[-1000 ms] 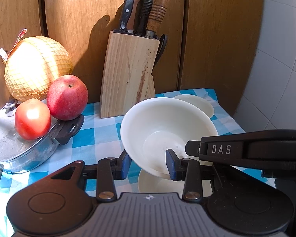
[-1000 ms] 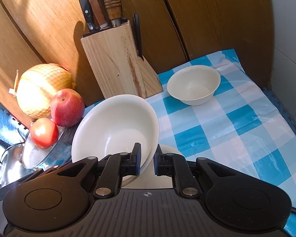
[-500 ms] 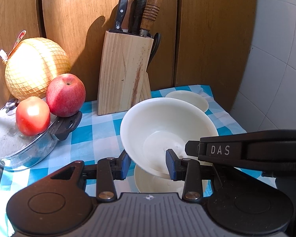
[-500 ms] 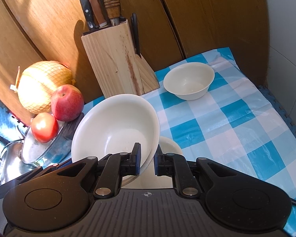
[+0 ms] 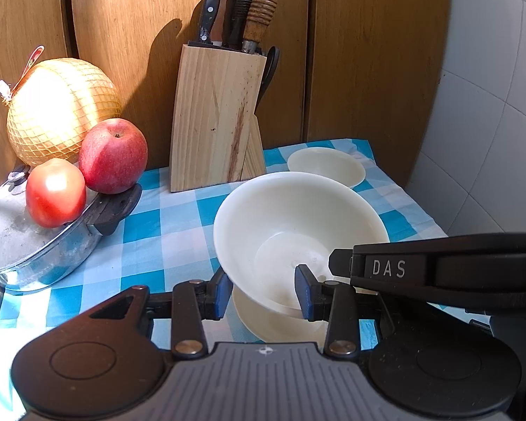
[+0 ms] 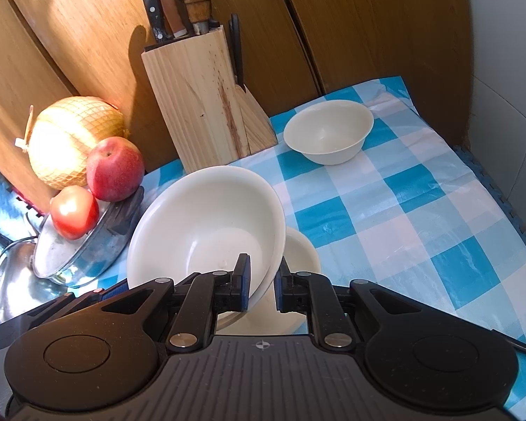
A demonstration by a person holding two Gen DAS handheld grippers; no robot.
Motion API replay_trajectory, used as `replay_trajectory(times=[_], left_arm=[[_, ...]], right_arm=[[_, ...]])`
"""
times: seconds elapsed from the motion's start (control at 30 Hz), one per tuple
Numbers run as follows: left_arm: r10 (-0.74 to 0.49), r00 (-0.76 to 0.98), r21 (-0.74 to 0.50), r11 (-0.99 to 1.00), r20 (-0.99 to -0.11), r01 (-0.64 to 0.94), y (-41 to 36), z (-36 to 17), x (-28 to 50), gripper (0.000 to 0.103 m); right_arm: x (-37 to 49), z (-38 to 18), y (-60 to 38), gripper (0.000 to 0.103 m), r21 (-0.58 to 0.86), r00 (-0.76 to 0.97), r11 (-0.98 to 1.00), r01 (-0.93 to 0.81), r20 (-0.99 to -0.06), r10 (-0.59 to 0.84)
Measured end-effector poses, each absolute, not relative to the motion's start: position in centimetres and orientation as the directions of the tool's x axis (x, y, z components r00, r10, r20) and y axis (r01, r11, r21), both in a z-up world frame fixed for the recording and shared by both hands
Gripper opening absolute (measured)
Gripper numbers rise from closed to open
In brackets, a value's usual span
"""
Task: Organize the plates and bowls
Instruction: 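Lower the held cream bowl into the other cream bowl, then open the right gripper and pull it back from the nested bowls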
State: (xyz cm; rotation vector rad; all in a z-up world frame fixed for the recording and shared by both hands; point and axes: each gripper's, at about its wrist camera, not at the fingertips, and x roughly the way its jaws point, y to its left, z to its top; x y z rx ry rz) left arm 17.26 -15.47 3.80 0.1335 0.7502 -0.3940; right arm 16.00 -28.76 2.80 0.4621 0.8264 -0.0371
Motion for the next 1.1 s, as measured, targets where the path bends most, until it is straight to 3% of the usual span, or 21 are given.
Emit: replay_trajectory(times=[0.73,0.83,1.1], left_arm=[[-0.311,0.585,-0.045,0.905,-0.749,0.424,-15.4,2.2,17.5,0.032],[-0.297,0.597,-0.028,0.909,-0.746,0.417,-15.4,2.2,17.5,0.032],[-0.283,0.602,-0.021,0.914,-0.747,0.404,-14.8,2.3,17.7,0.033]], right_arm=[[15.5,1.1,-28.9,0.02,0.356,0.63,0.905,0.231,-0.764,0.14],[15.6,1.1,-28.9,0.027,0.326,0.628,0.914,0.24,-0.771,0.11],[15.4,1.3,-29.8,0.029,0.333,0.643,0.908,0.254,-0.759,0.098]])
